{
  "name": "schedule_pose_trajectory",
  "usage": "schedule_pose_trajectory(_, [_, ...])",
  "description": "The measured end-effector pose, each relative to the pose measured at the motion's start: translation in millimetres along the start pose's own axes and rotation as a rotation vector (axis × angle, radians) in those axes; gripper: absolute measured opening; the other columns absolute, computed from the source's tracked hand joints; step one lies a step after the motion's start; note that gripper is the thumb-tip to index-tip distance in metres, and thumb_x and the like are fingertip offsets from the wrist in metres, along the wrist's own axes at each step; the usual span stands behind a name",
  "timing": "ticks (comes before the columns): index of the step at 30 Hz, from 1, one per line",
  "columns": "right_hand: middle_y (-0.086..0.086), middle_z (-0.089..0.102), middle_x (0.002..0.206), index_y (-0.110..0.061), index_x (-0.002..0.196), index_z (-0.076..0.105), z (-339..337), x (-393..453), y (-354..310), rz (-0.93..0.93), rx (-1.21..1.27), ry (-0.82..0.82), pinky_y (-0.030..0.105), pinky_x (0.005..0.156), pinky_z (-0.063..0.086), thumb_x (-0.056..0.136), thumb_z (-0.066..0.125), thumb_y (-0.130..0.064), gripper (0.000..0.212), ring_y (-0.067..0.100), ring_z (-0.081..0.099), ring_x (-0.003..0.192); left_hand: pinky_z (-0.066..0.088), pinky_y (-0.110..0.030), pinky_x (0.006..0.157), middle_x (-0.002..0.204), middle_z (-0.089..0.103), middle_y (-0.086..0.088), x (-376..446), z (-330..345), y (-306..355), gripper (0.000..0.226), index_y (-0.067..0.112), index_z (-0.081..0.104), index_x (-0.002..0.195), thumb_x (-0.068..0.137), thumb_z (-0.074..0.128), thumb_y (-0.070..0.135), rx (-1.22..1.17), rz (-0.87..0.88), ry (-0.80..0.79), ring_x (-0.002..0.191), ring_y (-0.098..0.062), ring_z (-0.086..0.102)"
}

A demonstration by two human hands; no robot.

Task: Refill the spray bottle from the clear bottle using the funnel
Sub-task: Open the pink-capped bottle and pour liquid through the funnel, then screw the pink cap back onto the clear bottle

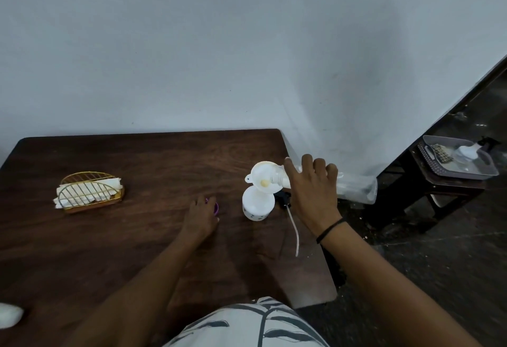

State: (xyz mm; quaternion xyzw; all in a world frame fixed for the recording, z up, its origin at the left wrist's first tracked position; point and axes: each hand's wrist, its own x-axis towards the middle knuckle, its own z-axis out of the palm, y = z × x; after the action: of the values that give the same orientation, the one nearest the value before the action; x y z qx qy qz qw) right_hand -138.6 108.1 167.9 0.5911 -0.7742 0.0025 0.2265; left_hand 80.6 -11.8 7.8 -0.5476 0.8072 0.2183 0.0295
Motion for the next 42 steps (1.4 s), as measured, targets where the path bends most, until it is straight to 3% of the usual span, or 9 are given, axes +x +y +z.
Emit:
schedule_pose_trajectory(8, [0.01, 0.054, 0.106, -0.02, 0.132, 0.05, -7.5, -13.5, -9.1, 0.275, 0.438, -0.167, 0.038, 0.07, 0.044, 0.073, 0.068, -0.033, 0.063, 0.033, 0.056, 0.092, 0.051, -0.038, 0.093, 0.131, 0.052, -0.011, 5.9, -5.2, 2.0, 0.048, 0.02, 0.046, 0.127, 0.086, 0.069, 0.026, -0.127, 0.023, 0.1, 0.114, -0.027, 0.054])
schedule_pose_trajectory(11, [0.002, 0.053, 0.109, -0.027, 0.13, 0.048, -13.5, -18.1, -18.0, 0.334, 0.676, -0.161, 0.032, 0.069, 0.045, 0.074, 0.07, -0.04, 0.062, 0.023, 0.055, 0.095, 0.052, -0.031, 0.08, 0.118, 0.053, -0.005, 8.0, -21.5, 12.4, 0.044, 0.023, 0.05, 0.113, 0.078, 0.077, 0.023, -0.416, -0.027, 0.216, 0.1, -0.018, 0.055])
schedule_pose_trajectory(14, [-0.012, 0.053, 0.106, -0.04, 0.122, 0.047, -18.9, -15.2, -27.7, 0.321, 0.891, -0.17, 0.023, 0.066, 0.043, 0.075, 0.069, -0.046, 0.052, 0.002, 0.049, 0.091, 0.047, -0.026, 0.083, 0.12, 0.051, -0.006, 10.5, -49.8, 32.3, 0.048, 0.023, 0.056, 0.123, 0.08, 0.076, 0.02, -0.694, -0.046, 0.362, 0.102, -0.018, 0.055])
schedule_pose_trajectory(17, [-0.015, 0.054, 0.103, -0.041, 0.12, 0.05, -25.6, -5.3, -37.8, 0.312, 0.989, -0.148, 0.025, 0.074, 0.047, 0.074, 0.07, -0.049, 0.05, 0.002, 0.054, 0.091, 0.046, -0.019, 0.076, 0.116, 0.056, -0.006, 8.6, -86.8, 53.7, 0.038, 0.024, 0.062, 0.116, 0.08, 0.073, 0.019, -0.973, 0.009, 0.504, 0.098, -0.019, 0.06])
schedule_pose_trajectory(23, [-0.009, 0.059, 0.108, -0.035, 0.122, 0.053, -35.5, 16.7, -58.4, 0.228, 1.102, -0.123, 0.03, 0.08, 0.053, 0.074, 0.07, -0.049, 0.053, 0.007, 0.058, 0.094, 0.056, -0.041, 0.084, 0.101, 0.062, -0.013, -17.9, -155.4, 90.2, 0.026, 0.017, 0.062, 0.098, 0.077, 0.076, 0.021, -1.67, 0.233, 0.516, 0.094, -0.027, 0.062])
schedule_pose_trajectory(28, [-0.008, 0.059, 0.108, -0.035, 0.125, 0.053, -43.9, 26.5, -65.1, 0.176, 1.13, -0.126, 0.028, 0.076, 0.054, 0.077, 0.07, -0.047, 0.052, 0.004, 0.059, 0.091, 0.054, -0.029, 0.071, 0.092, 0.062, -0.011, -42.0, -168.5, 100.8, 0.03, 0.011, 0.058, 0.096, 0.074, 0.076, 0.022, -1.444, 0.343, 0.511, 0.082, -0.017, 0.061])
schedule_pose_trajectory(32, [-0.006, 0.06, 0.106, -0.032, 0.123, 0.055, -46.2, 30.7, -73.0, 0.139, 1.211, -0.094, 0.027, 0.072, 0.054, 0.077, 0.068, -0.047, 0.05, 0.002, 0.058, 0.089, 0.056, -0.034, 0.068, 0.094, 0.068, -0.002, -47.5, -171.4, 94.7, 0.032, 0.02, 0.062, 0.096, 0.072, 0.078, 0.034, -1.278, 0.393, 0.477, 0.085, -0.017, 0.066])
schedule_pose_trajectory(39, [-0.01, 0.068, 0.101, -0.03, 0.115, 0.063, -53.4, 34.5, -71.2, 0.12, 1.428, -0.217, 0.012, 0.07, 0.046, 0.08, 0.079, -0.026, 0.039, -0.001, 0.063, 0.089, 0.051, -0.023, 0.088, 0.114, 0.07, 0.0, -49.1, -197.0, 70.3, 0.035, 0.011, 0.065, 0.119, 0.085, 0.065, 0.009, -1.183, 0.598, 0.16, 0.105, -0.01, 0.065])
schedule_pose_trajectory(42, [-0.008, 0.071, 0.102, -0.026, 0.114, 0.064, -50.4, 31.0, -76.5, 0.146, 1.518, -0.218, 0.025, 0.079, 0.054, 0.08, 0.079, -0.022, 0.037, 0.004, 0.067, 0.092, 0.051, -0.027, 0.092, 0.119, 0.07, -0.004, -48.7, -202.4, 70.9, 0.031, 0.014, 0.067, 0.116, 0.086, 0.063, 0.01, -1.212, 0.638, 0.08, 0.11, -0.016, 0.064])
